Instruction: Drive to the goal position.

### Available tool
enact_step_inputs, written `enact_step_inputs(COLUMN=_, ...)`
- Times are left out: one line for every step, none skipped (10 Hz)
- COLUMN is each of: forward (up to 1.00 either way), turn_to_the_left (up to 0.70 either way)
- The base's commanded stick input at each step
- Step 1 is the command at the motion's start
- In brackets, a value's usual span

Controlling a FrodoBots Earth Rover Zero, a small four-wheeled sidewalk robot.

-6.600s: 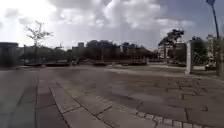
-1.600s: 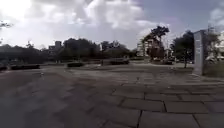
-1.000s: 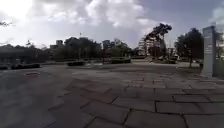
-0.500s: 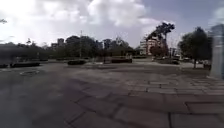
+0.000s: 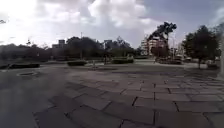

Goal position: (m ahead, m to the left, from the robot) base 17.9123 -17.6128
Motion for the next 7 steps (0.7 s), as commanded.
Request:
enact_step_inputs(forward=0.7, turn_to_the_left=0.0)
enact_step_inputs(forward=0.7, turn_to_the_left=-0.02)
enact_step_inputs(forward=0.7, turn_to_the_left=-0.07)
enact_step_inputs(forward=0.7, turn_to_the_left=-0.12)
enact_step_inputs(forward=0.7, turn_to_the_left=-0.16)
enact_step_inputs(forward=0.7, turn_to_the_left=-0.21)
enact_step_inputs(forward=0.7, turn_to_the_left=-0.2)
